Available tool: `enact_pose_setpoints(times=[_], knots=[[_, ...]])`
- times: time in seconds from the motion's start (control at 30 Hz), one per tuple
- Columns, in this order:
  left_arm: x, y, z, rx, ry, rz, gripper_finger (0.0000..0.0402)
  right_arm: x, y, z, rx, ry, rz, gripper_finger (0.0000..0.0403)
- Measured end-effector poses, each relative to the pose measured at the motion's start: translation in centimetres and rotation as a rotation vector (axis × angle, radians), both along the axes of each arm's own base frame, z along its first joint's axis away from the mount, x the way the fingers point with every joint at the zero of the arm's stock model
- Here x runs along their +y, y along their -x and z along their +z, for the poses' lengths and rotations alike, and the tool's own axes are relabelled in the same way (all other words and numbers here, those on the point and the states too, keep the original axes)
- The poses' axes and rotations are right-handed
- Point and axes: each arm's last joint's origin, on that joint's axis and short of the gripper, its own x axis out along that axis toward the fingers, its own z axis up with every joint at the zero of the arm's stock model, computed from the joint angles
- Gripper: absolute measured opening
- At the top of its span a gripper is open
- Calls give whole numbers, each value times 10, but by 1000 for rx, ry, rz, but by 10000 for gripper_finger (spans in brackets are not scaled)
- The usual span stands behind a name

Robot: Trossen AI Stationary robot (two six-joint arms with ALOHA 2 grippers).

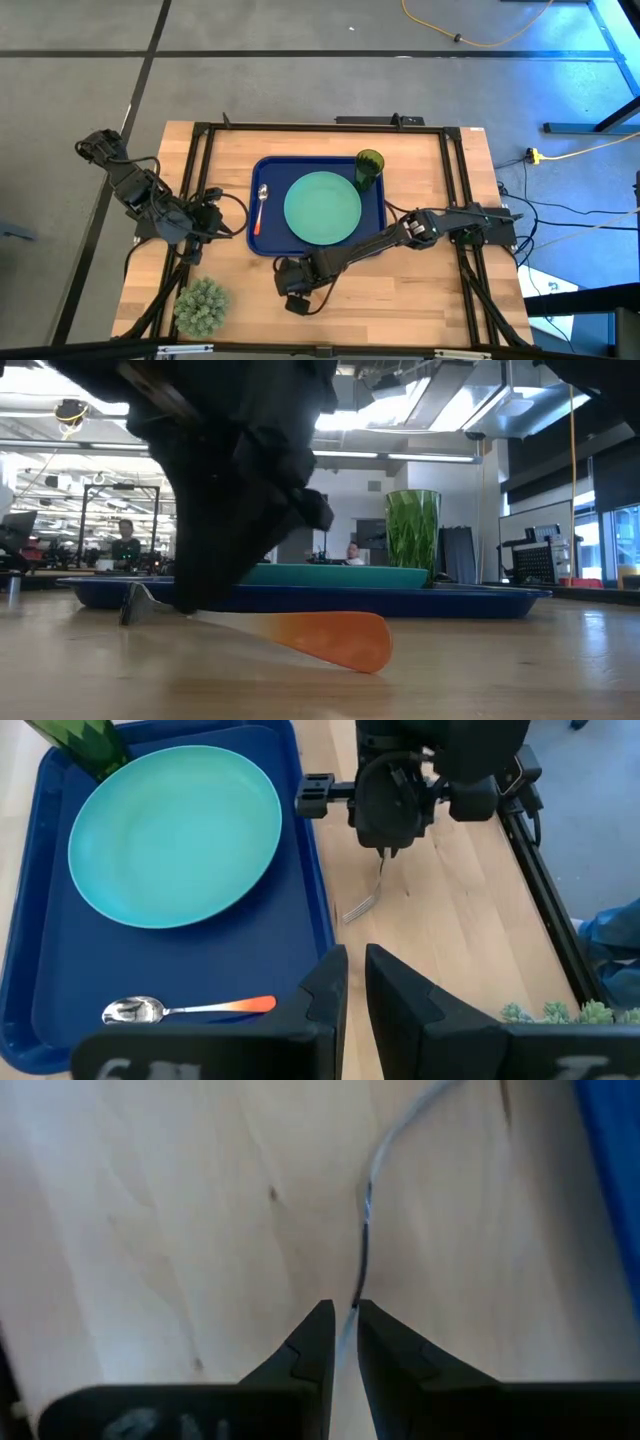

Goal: Pick and place plate/cup/fork/spoon on tray
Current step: Put the orange fork on the blue serving tray to the left side of the green plate

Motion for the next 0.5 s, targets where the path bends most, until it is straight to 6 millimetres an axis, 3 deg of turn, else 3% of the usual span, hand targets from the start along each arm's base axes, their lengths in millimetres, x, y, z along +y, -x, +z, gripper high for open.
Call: enact_pose_setpoints(times=[0.5], knots=[[0,0,0,2,0,-2,34,-1,3,-20,12,4,-8,49]])
